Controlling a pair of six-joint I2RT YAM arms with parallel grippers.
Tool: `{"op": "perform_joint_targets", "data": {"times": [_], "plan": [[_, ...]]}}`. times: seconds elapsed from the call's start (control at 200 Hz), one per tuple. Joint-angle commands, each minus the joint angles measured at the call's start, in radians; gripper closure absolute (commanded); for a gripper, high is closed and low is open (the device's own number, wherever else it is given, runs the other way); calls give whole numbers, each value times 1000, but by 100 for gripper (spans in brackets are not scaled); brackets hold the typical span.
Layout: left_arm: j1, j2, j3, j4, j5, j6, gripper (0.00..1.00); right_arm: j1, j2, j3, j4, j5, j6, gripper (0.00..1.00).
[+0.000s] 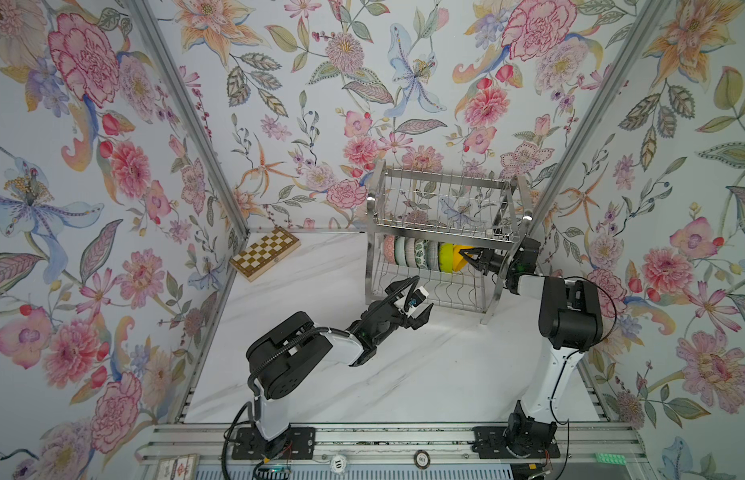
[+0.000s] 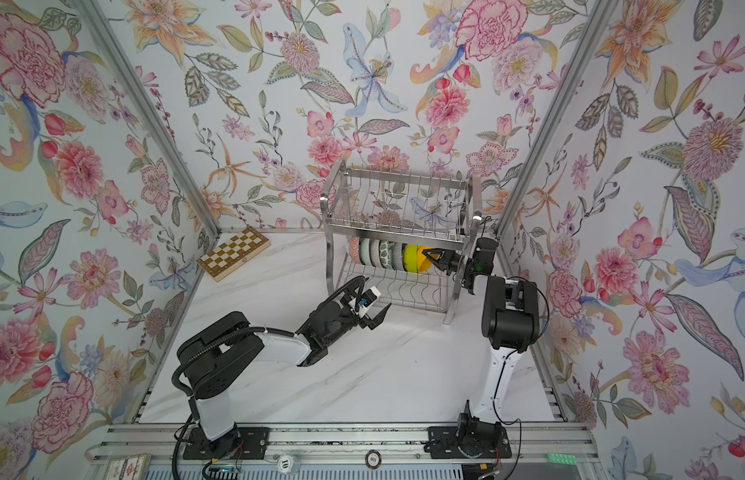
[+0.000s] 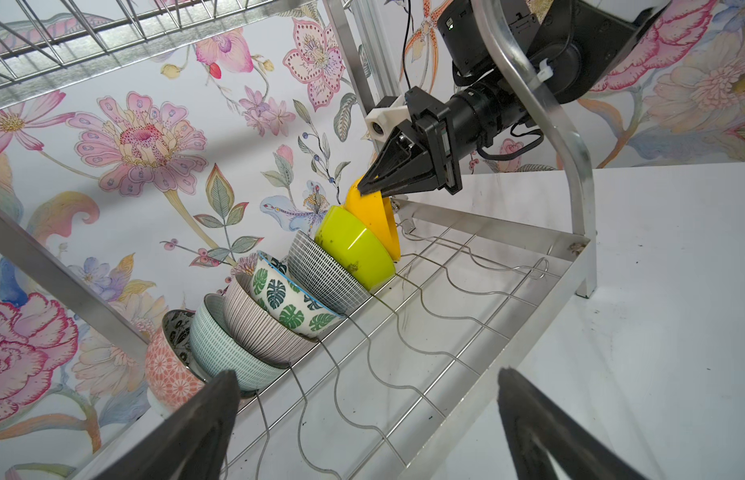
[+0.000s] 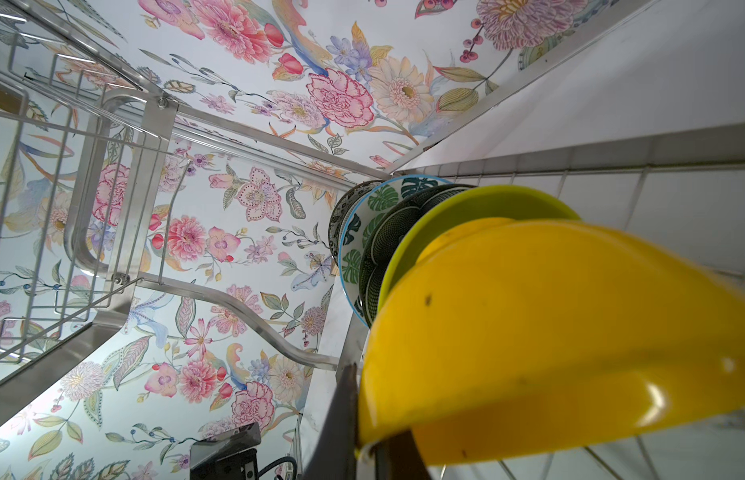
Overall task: Load the bowls into the dish rack
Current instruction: 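Lower the yellow bowl into the slot beside the lime-green bowl with right gripper, then open right gripper to release the yellow bowl upright in the rack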
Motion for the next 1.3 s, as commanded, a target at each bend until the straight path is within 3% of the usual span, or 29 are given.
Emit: {"op": "perform_joint_targets", "data": {"times": [0.0,0.27,0.43,0.545,0.706,0.786,1.296], "plan": [[14,-10,-12,37,-14,12,1,37,58,-33,100,-56,69,94],[14,-4,-16,44,-16,9,1,57,146,-74,536,-63,375,95],[17,0,-19,51,-20,12,1,78,181,-83,714,-37,494,96],[20,-4,-27,52,-23,11,1,101,167,-87,641,-42,411,95],[25,-10,-40,58,-26,9,1,117,128,-69,308,-19,130,93],[27,-14,-45,59,-25,6,1,118,126,-45,200,-13,52,92],[38,-12,-38,41,-25,9,1,73,197,70,120,-39,27,80]]}}
